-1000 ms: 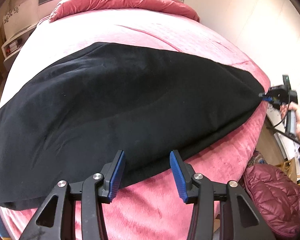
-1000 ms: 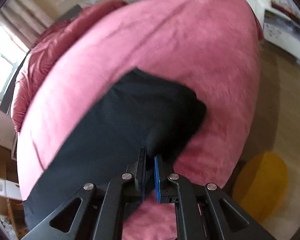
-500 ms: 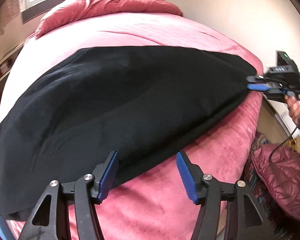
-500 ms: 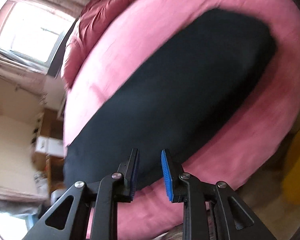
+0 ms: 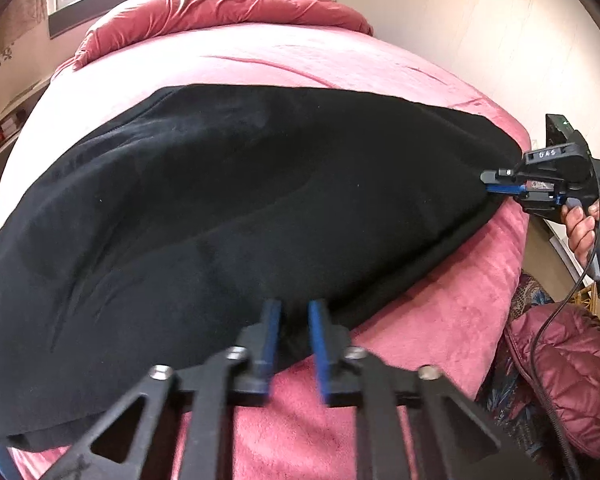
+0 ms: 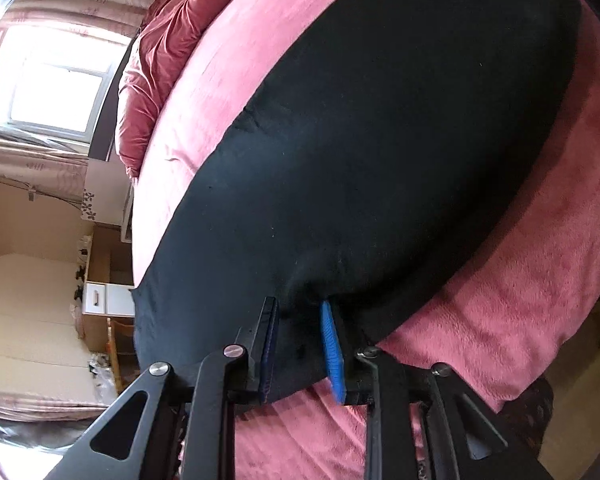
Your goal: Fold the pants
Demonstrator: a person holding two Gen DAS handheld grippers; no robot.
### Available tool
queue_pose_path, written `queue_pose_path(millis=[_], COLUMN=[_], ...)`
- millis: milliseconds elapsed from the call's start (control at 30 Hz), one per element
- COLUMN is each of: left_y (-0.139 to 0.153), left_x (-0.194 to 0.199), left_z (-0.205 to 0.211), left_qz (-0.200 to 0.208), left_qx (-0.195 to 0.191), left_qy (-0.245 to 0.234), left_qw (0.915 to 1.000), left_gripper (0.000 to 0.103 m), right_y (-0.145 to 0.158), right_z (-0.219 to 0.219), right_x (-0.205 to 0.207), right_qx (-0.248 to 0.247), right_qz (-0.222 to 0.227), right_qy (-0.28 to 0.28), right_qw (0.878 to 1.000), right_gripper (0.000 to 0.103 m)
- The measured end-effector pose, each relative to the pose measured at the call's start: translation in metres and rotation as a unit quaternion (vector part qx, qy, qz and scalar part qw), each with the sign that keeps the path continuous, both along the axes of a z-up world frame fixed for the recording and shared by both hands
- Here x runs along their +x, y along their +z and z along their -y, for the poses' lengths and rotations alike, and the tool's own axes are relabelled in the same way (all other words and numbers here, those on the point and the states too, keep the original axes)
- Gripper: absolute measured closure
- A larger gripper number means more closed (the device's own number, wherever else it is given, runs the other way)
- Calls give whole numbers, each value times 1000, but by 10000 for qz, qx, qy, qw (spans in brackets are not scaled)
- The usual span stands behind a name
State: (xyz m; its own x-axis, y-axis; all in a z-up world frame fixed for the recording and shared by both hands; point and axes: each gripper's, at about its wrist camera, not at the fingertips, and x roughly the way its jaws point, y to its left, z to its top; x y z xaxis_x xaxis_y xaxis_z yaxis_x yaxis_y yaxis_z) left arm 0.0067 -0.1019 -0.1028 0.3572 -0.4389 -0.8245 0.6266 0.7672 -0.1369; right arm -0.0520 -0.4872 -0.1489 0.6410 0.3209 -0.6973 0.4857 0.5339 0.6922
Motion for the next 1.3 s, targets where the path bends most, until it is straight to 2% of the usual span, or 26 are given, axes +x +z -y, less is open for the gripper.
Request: queue_pose_path(millis=[133, 200, 333, 400, 500, 533, 567, 600, 667, 767, 833, 900, 967, 1167, 1300], left_y=[7, 11, 12, 12, 8, 7, 5, 5, 5, 5, 6, 7, 12, 38, 35], left_x=[-4, -7, -13, -15, -10, -9, -7, -8, -8, -8, -9, -8, -11, -13, -5], left_z=[-7, -11, -19, -22, -25, -27, -30, -31, -32, -31, -30, -29, -28, -55, -63], left_qz=[-68, -87, -101, -66, -246, -317, -354, -312, -177, -44, -7, -10, 89, 205, 179], left_qx=[-236, -326, -313, -253, -361, -417, -453, -413, -276, -141, -65, -104, -129, -550, -424], left_qy=[-91, -90, -164, -124, 122, 219, 325, 381, 468, 482, 454, 461, 472, 531, 696], left_qw=[9997, 9994, 9993, 9996, 9990, 9984, 9978, 9979, 9984, 9987, 9989, 9989, 9988, 9969, 9965], left_gripper=[97, 97, 97, 96, 78, 78, 78, 74, 71, 67, 67, 67, 67, 67, 67], right_y=[19, 23, 26, 23, 15, 13, 11, 9, 2, -3, -5, -4, 0, 40, 25], right_z=[-3, -3, -10, -10, -9, -9, -8, -9, -9, -16, -16, -20, -26, -31, -29], right_x=[1, -4, -9, -9, -5, -3, 0, 3, 6, 13, 15, 24, 28, 6, 5], right_qx=[-353, -225, -510, -331, 189, 212, 222, 270, 388, 322, 239, 117, -118, -631, -640], right_qz=[70, 136, 27, 74, 161, 165, 146, 118, 65, 16, -17, -37, -73, 276, 2], right_qy=[212, 331, 479, 501, 443, 417, 373, 338, 278, 288, 281, 321, 413, 842, 926], right_qw=[9991, 9991, 9975, 9982, 9987, 9988, 9990, 9990, 9988, 9991, 9993, 9994, 9990, 9941, 9936], right_gripper=[97, 98, 102, 102, 91, 85, 68, 57, 55, 55, 61, 85, 92, 96, 96])
